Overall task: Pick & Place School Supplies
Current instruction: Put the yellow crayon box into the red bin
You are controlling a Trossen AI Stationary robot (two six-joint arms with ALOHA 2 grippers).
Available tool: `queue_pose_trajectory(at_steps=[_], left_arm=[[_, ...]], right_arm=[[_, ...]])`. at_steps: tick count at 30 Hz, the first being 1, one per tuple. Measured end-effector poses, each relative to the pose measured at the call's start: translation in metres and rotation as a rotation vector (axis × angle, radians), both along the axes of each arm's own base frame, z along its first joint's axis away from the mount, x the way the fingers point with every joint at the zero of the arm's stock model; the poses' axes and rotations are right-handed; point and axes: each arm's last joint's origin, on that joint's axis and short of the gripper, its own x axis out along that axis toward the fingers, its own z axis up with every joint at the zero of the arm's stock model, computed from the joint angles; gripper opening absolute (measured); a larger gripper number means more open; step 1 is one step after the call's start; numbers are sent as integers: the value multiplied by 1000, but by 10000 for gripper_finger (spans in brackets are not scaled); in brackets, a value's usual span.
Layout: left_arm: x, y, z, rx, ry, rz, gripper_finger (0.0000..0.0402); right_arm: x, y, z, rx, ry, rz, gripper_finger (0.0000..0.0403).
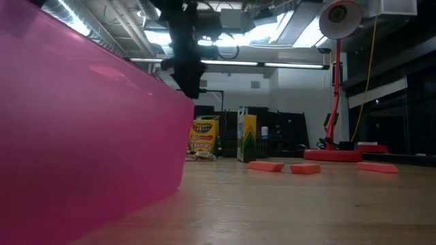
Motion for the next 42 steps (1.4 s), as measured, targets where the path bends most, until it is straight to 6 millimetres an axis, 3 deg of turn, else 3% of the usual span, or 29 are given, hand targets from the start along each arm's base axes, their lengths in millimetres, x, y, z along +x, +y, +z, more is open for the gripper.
queue_pose_trajectory(at_steps=[10, 16, 22, 36, 42], left_arm=[[-9, 30, 2, -73, -135, 53, 162], [-3, 37, -3, -70, -174, 24, 155], [5, 42, -25, -113, -126, 23, 154], [7, 49, -25, -120, -181, 7, 154], [12, 52, -40, -151, -162, 20, 154]], right_arm=[[11, -10, 0, -21, 6, -36, 128], [12, -10, 0, -14, 3, -38, 128], [13, -10, 0, 10, -7, -47, 128], [15, -11, 1, 21, -15, -57, 128], [15, -11, 0, 26, -8, -53, 128]])
